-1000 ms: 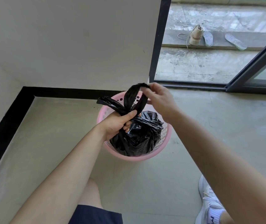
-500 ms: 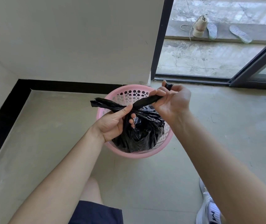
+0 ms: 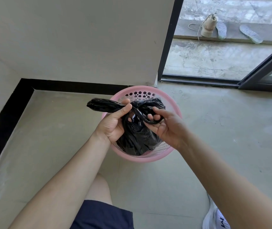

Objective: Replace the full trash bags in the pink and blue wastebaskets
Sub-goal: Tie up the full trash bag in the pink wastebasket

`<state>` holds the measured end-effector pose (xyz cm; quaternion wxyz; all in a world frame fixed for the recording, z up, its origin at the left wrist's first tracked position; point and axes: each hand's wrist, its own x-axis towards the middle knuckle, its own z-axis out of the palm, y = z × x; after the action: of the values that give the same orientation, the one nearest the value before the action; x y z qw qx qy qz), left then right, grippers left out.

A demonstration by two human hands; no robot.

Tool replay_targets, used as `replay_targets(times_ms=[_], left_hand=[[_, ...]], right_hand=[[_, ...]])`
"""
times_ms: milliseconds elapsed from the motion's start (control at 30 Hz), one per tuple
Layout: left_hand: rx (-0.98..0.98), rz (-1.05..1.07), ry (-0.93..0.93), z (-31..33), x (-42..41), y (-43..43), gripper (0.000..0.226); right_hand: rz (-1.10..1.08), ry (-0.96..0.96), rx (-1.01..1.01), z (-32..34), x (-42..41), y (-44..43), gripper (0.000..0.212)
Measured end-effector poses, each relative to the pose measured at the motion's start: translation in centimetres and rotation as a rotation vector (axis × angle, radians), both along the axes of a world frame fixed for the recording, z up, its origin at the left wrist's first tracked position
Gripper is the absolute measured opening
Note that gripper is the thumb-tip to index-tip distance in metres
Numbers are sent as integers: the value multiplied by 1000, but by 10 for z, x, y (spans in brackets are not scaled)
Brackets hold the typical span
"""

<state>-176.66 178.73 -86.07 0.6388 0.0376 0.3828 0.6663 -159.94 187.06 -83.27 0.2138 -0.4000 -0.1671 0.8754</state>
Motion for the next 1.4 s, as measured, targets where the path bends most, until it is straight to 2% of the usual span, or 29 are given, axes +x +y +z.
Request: replay_targets(times_ms=[100,267,333,400,433,500,600,667,733,833,967,1100,1200,1267,1400], left_hand=[[-6,28,41,2,-4,1,29],[-29,47,109,-7,-4,-1,30],[-15,45,147,-6,-5,-2,29],[10,23,169,-3,-8,-4,29],[22,-1,180,-1,-10,-5,29],[41,-56,218,3,-12,-8,29],[57,-105,285,8,-11,-9,29],[53,-105,300,11,-9,-10,29],[20,-69,317,11,-8,-9,29],[-66,18,330,9,-4,-7,29],[-116,125,331,5,6,-1,30],[-85,205,291,0,12,3,32],[-56,264,253,-2,14,6,34],[-38,277,245,-3,15,7,36],[-89,366,133,-3,20,8,34]], right_hand=[[62,-95,55,-11,5,-2,21],[169,-223,159,-16,10,-2,20],[205,-418,364,-15,11,1,19],[113,-687,719,-14,11,5,22],[57,-759,907,-11,11,8,25],[141,-754,1205,-6,12,17,43],[531,-699,1448,0,7,29,71],[673,-730,1571,-1,1,36,63],[689,-750,1681,-5,-4,39,39],[556,-754,1704,-10,-2,39,19],[499,-707,1685,-19,2,30,15],[511,-675,1654,-27,13,22,12],[658,-754,1770,-32,22,15,27],[764,-788,1778,-35,26,11,41],[798,-717,1581,-38,24,8,56]])
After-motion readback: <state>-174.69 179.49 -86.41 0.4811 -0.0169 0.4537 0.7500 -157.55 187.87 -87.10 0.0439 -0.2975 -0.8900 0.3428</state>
